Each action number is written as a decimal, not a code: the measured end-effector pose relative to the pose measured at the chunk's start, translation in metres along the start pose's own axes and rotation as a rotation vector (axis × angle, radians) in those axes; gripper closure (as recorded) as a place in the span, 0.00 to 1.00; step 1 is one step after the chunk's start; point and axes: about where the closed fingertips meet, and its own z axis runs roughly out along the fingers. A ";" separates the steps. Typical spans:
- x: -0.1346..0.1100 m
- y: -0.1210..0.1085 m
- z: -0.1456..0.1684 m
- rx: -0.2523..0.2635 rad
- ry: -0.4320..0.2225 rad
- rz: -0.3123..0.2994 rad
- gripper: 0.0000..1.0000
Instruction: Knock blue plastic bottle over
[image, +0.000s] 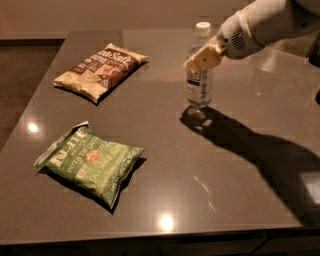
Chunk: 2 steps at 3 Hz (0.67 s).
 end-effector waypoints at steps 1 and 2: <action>0.007 -0.005 -0.021 0.040 0.151 -0.048 1.00; 0.032 -0.008 -0.017 0.024 0.364 -0.114 1.00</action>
Offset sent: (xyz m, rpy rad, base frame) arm -0.0254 -0.0567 -0.0338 -0.5896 0.2813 0.0909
